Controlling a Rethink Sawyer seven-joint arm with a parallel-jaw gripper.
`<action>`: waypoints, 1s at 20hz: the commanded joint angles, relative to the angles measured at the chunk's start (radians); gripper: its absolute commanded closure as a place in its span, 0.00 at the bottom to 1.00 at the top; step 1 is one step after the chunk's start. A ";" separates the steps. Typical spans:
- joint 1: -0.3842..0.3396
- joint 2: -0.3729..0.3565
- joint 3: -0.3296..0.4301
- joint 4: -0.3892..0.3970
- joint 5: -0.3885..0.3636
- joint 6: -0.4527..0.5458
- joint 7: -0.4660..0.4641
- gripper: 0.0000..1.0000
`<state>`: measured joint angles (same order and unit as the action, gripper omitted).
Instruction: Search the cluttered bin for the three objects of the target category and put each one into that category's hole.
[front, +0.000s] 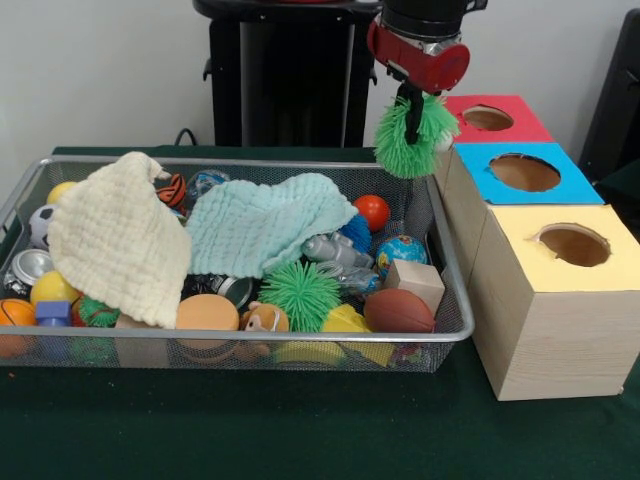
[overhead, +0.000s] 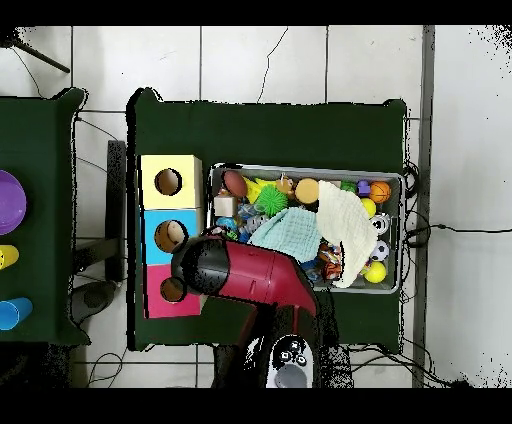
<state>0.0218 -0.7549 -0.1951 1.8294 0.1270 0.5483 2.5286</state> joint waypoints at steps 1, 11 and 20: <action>-0.023 0.035 0.077 0.021 -0.067 -0.051 -0.013 1.00; -0.016 0.036 0.072 0.019 -0.096 -0.073 0.008 1.00; -0.022 0.033 0.080 0.027 -0.096 -0.088 0.012 1.00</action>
<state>0.0217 -0.7420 -0.1935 1.8296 0.0705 0.5311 2.5286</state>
